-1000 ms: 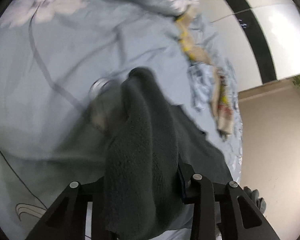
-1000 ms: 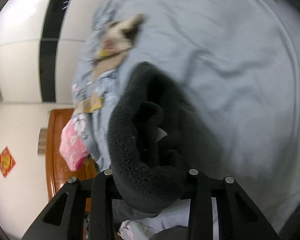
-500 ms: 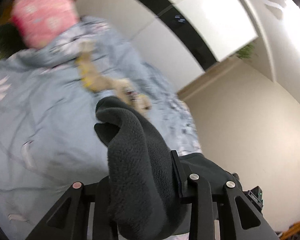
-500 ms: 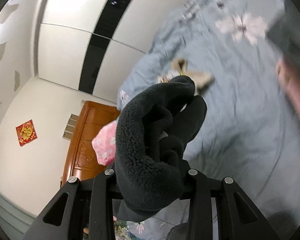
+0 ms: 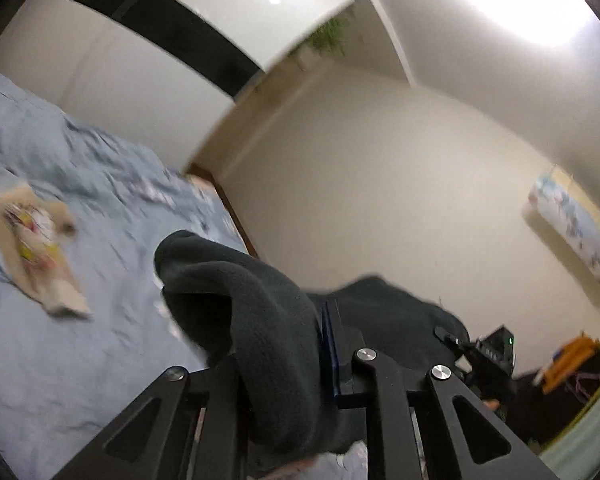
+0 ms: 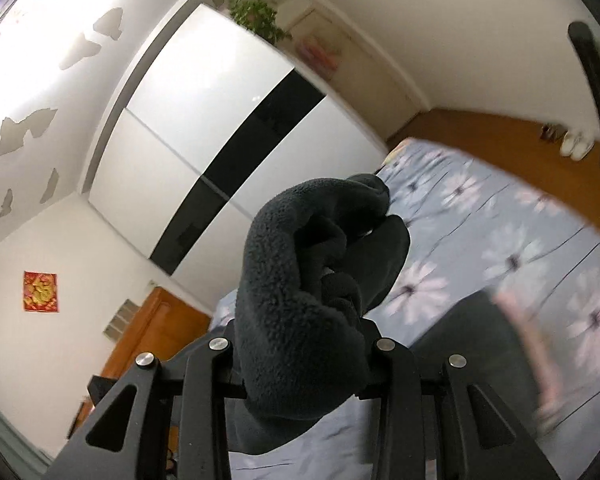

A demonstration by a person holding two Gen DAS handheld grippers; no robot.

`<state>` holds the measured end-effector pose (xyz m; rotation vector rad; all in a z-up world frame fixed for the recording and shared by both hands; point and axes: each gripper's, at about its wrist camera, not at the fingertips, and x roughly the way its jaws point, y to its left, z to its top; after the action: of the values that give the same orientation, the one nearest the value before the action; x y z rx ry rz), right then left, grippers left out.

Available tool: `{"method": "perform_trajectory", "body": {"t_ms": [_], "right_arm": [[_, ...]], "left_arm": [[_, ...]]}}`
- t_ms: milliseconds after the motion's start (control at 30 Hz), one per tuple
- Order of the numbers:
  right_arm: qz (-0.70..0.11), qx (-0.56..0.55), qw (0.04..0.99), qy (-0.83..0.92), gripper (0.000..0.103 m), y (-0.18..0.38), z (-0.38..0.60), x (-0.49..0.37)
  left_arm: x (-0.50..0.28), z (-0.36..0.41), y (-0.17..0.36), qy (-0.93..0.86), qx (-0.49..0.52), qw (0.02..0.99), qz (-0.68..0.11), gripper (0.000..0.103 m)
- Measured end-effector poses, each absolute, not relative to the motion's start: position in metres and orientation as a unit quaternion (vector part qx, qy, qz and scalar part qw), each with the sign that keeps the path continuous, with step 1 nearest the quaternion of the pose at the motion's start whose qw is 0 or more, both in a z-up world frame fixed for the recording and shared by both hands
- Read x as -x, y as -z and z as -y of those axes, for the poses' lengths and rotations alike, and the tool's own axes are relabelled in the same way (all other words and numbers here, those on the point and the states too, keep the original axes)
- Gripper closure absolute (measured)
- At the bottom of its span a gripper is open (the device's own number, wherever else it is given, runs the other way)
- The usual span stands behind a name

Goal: Fold clothes
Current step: 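Lift the jacket bundle up off the duvet with both grippers, then carry the bundle over the pink folded clothes stack with both grippers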

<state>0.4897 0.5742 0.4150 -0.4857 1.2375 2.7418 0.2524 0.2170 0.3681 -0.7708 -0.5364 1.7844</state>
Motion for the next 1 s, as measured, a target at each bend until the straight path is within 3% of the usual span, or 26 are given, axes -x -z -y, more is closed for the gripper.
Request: {"method": "perform_trajectory", "body": {"t_ms": [133,233,367,667,700,767,1000], "right_arm": [[-0.440,0.215,0.106,-0.865,0.067,-0.337,-0.622,-0.519],[-0.473,0.249,0.134,-0.835,0.067,-0.272,-0.637,-0.538],[-0.520,0.227,0.106,-0.817,0.066,-0.221,-0.645,-0.559],[-0.573,0.217,0.096,-0.784,0.062,-0.166,-0.654,-0.565],[-0.572,0.215,0.098,-0.785,0.062,-0.168,-0.654,-0.566],[-0.563,0.218,0.108,-0.790,0.062,-0.175,-0.655,-0.567],[-0.555,0.221,0.156,-0.787,0.062,-0.178,-0.655,-0.583]], "left_arm": [[-0.260,-0.282,-0.279,-0.718,0.429,0.513,0.193,0.088],[-0.262,-0.288,-0.223,-0.712,0.475,0.478,0.198,0.089],[-0.269,-0.271,-0.192,-0.698,0.495,0.465,0.228,0.085],[-0.270,-0.275,-0.184,-0.711,0.501,0.450,0.200,0.078],[-0.270,-0.273,-0.187,-0.710,0.499,0.454,0.203,0.075],[-0.266,-0.264,-0.198,-0.713,0.493,0.453,0.207,0.054],[-0.267,-0.260,-0.235,-0.739,0.449,0.462,0.200,0.049]]}}
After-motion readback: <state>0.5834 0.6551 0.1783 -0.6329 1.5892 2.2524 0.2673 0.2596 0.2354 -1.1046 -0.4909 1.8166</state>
